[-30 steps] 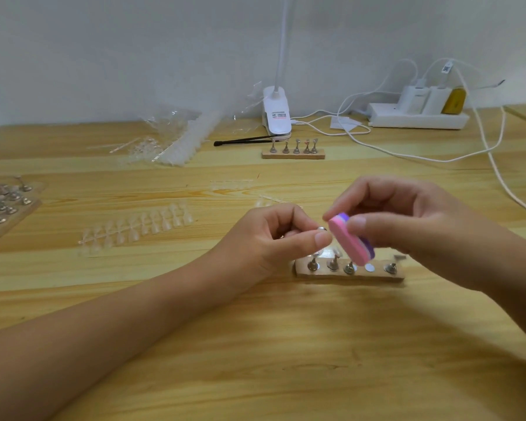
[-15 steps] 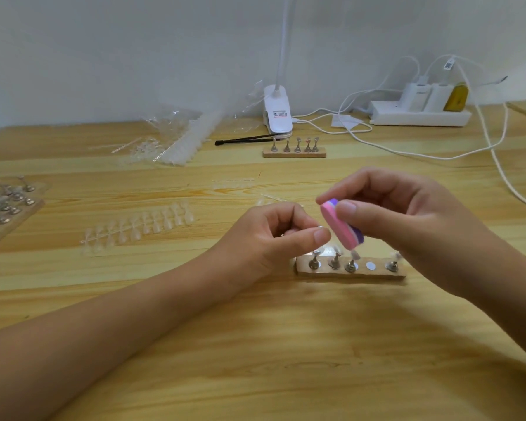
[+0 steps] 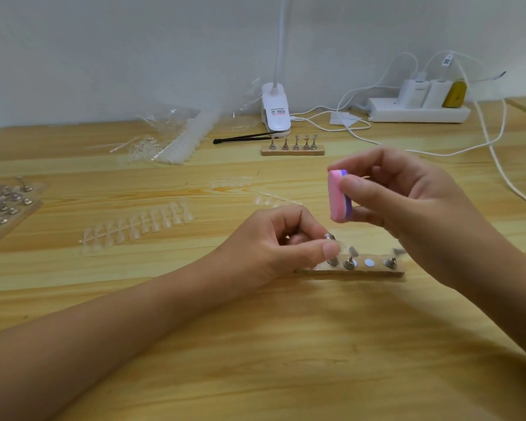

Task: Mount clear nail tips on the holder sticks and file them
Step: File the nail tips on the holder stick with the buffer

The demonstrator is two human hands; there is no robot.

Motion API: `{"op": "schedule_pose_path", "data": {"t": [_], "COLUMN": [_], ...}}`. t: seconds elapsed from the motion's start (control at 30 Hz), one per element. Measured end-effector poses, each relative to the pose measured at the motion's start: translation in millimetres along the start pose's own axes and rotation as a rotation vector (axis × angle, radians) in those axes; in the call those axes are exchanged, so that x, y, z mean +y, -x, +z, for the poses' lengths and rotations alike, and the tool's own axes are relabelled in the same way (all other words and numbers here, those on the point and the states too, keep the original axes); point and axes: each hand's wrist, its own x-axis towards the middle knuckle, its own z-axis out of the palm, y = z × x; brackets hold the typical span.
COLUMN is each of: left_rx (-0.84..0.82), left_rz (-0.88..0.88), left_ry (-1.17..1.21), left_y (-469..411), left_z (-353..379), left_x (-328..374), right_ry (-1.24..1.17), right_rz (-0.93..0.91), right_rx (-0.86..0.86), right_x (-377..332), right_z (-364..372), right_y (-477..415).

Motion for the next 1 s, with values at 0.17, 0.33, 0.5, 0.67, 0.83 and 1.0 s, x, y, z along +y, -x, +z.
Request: {"op": "schedule_pose_path", "data": {"t": [0.17, 0.33, 0.5, 0.67, 0.83, 1.0], "left_rx": [0.126, 0.093, -0.022, 0.035, 0.032, 0.02], "left_rz": [-0.034, -0.003, 0.002, 0.006, 0.011, 0.022], "left_ry": [0.06, 0.055, -0.032, -0.028, -0.023, -0.06], "left_y": [-3.9, -3.3, 0.9, -0.3, -1.3, -1.9], "left_z": [-5.9, -5.3, -0.7, -3.6, -3.8, -5.5], "left_x": [2.2, 2.4, -0.6, 2.1, 1.3, -0.2], "right_ry": [0.077, 0.058, 0.09, 0.836, 1.122, 1.013], "right_rz": [0.057, 0.023, -0.041, -0.135, 0.066, -0.041], "right_rx": [-0.16, -0.071, -0.013, 0.035, -0.063, -0.083], "right_x": [-2.7, -1.8, -0.3, 13.6, 28.8, 19.5], "right_z": [-4.1, 5.6, -2.3, -40.3, -55.0, -48.6], "right_y": [3.5, 5.6, -2.0, -14.9, -19.9, -16.0]}}
